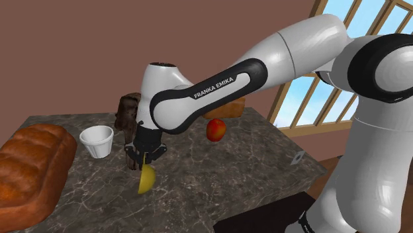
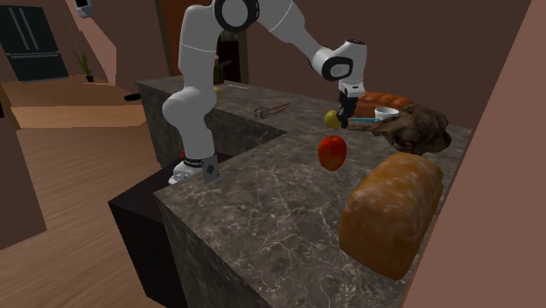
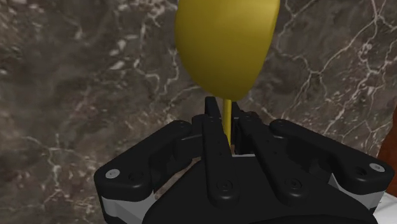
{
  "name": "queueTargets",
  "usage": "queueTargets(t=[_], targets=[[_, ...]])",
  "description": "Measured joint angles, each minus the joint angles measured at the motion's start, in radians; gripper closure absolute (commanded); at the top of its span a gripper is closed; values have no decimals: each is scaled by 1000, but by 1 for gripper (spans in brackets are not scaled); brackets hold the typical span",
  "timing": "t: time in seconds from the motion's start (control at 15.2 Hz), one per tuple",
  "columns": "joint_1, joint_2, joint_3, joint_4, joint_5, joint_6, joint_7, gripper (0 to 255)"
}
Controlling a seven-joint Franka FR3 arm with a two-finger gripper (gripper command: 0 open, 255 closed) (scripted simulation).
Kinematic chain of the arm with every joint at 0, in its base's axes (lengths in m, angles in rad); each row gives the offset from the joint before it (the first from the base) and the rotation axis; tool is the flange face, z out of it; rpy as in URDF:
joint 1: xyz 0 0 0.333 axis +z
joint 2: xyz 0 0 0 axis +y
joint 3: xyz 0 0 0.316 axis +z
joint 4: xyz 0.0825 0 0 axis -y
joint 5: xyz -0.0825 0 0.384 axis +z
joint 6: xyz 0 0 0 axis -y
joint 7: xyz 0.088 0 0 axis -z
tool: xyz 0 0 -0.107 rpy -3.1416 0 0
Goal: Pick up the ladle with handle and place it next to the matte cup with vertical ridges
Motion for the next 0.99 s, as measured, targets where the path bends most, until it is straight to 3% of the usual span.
queueTargets(t=[0.4,0.73,0.99], targets=[[0,2,1,-6,2,-5,-2,0],[-20,-61,5,30,29,-100,-21,0],[-22,-73,7,29,34,-111,-24,0]])
